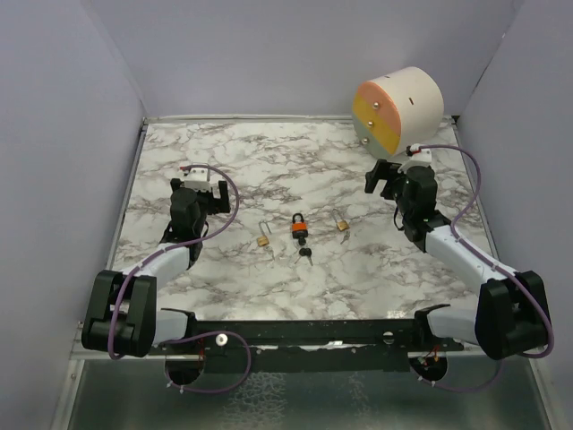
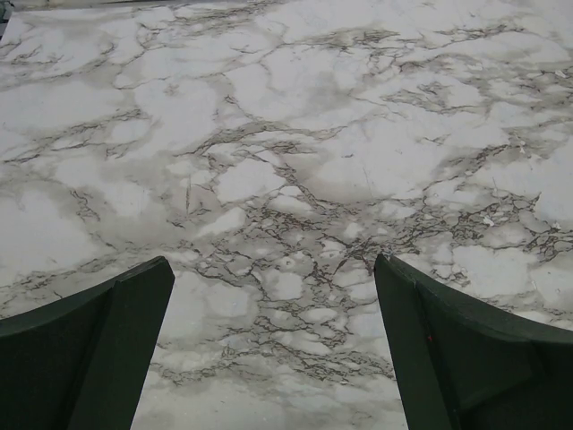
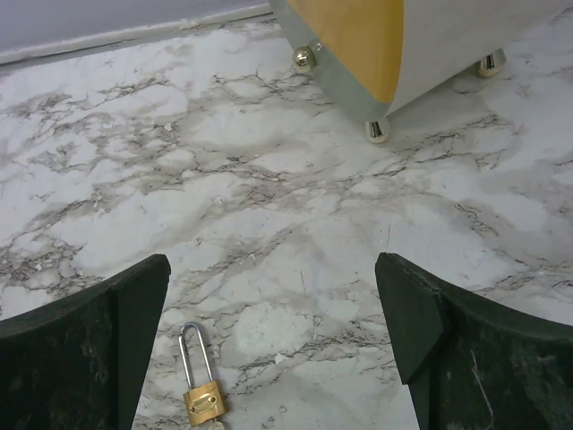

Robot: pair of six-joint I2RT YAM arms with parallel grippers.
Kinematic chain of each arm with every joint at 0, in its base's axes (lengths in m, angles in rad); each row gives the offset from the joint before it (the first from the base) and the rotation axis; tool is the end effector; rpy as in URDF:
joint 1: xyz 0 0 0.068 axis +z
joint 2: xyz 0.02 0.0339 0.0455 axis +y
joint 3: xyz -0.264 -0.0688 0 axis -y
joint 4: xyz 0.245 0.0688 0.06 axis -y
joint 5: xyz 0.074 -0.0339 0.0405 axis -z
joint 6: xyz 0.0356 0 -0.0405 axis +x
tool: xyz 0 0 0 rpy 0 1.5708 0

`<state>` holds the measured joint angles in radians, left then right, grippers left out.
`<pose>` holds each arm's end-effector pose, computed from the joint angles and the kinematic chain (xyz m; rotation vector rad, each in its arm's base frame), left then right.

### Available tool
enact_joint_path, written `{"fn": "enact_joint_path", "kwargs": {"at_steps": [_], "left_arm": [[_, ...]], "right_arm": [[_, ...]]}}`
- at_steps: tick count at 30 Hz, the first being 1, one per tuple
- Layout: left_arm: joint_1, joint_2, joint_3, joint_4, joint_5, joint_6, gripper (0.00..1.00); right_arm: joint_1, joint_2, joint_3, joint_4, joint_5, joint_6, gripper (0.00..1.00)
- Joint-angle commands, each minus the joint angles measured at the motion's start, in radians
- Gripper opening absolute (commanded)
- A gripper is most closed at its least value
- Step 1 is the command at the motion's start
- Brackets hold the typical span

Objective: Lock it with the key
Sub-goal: Pick up the lock from the center of the board.

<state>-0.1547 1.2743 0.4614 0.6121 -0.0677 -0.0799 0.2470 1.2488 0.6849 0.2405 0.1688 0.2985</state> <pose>0.2594 -0.0380 0.2074 0.0173 1.7723 -0.1098 0.2720 0.0624 0.2490 0.1638 1.8879 0.2125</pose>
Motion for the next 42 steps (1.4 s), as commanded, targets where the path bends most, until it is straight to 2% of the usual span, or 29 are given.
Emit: {"fn": "enact_joint_path", "kwargs": {"at_steps": [1, 17, 25, 33, 37, 42], "left_arm": [[-0.002, -0.028, -0.011, 0.029, 0.0, 0.002, 0.99], [-0.002, -0.032, -0.014, 0.03, -0.001, 0.002, 0.99], [-0.002, -0.035, -0.016, 0.031, -0.008, -0.001, 0.99], [-0.002, -0.048, -0.034, 0.038, -0.047, -0.012, 0.99], [-0.001, -0.061, -0.04, 0.049, 0.009, -0.009, 0.99], [-0.002, -0.055, -0.037, 0.049, -0.025, -0.019, 0.99]], "right_arm": [[-0.002, -0.021, -0.01, 0.035, 0.004, -0.013, 1.0], [-0.002, -0.033, -0.018, 0.046, -0.003, -0.014, 1.0], [-0.002, -0.029, -0.036, 0.096, -0.109, -0.037, 0.98], [0.006, 0.006, -0.036, 0.075, -0.146, -0.014, 0.84], [0.069, 0.01, -0.083, 0.101, -0.127, -0.022, 0.64], [0.197, 0.048, -0.085, 0.06, -0.037, -0.039, 0.64]]}}
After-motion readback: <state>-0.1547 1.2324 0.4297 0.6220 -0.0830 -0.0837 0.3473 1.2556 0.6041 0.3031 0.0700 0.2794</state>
